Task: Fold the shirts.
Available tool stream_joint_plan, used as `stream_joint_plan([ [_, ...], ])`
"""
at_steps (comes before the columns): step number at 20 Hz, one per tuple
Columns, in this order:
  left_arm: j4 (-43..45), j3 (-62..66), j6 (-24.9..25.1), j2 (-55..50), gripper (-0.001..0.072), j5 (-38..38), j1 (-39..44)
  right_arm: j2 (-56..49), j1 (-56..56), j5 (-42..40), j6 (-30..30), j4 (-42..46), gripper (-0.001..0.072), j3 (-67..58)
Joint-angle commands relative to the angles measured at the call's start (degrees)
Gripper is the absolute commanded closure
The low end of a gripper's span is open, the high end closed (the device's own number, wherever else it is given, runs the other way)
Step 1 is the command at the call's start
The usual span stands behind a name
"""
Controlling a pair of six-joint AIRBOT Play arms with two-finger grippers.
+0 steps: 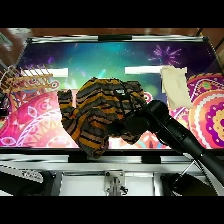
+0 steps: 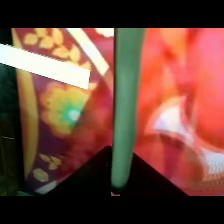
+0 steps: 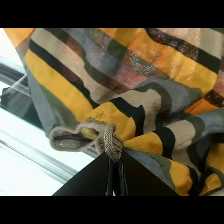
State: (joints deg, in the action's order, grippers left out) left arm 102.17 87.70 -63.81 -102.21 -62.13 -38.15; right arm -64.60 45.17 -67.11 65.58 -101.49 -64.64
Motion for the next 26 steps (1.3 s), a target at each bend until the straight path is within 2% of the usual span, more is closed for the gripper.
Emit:
stream_joint_plan([
  [1, 0.5, 3.4, -4.0, 2.8, 0.0652, -0.9, 0.7, 0.0, -0.1, -1.0, 0.0, 2.2, 0.0637, 0.0],
  [4, 0.4, 6.3, -8.3, 8.0, 0.0653, -1.2, 1.0, 0.1, -2.4, -3.7, 0.2, 6.4, 0.0637, -2.2],
  [7, -0.4, 7.5, -12.4, 14.9, 0.0652, -1.6, 3.6, 0.1, -7.0, -6.2, 3.0, 7.0, 0.0637, -7.1],
  [9, -3.5, 7.5, -12.4, 20.1, 0.0653, -2.2, 7.4, 0.1, -9.1, -7.7, 5.9, 7.1, 0.0637, -9.7],
  [13, -8.6, 7.4, -13.3, 29.8, 0.0653, -9.6, 19.7, 0.1, -10.8, -10.9, 9.4, 9.6, 0.0637, -10.4],
  [19, -8.5, 2.3, -21.5, 41.9, 0.0653, -23.1, 45.1, 0.1, -10.8, -12.9, 10.3, 17.4, 0.0637, -10.4],
  [23, -4.0, -14.9, -34.5, 55.0, 0.0654, -24.6, 65.9, 0.1, -10.8, -12.8, 10.4, 24.4, 0.0637, -10.4],
  [26, 1.3, -30.4, -47.9, 65.3, 0.0654, -32.9, 83.6, 0.1, -10.8, -12.5, 10.4, 26.2, 0.0637, -10.4],
])
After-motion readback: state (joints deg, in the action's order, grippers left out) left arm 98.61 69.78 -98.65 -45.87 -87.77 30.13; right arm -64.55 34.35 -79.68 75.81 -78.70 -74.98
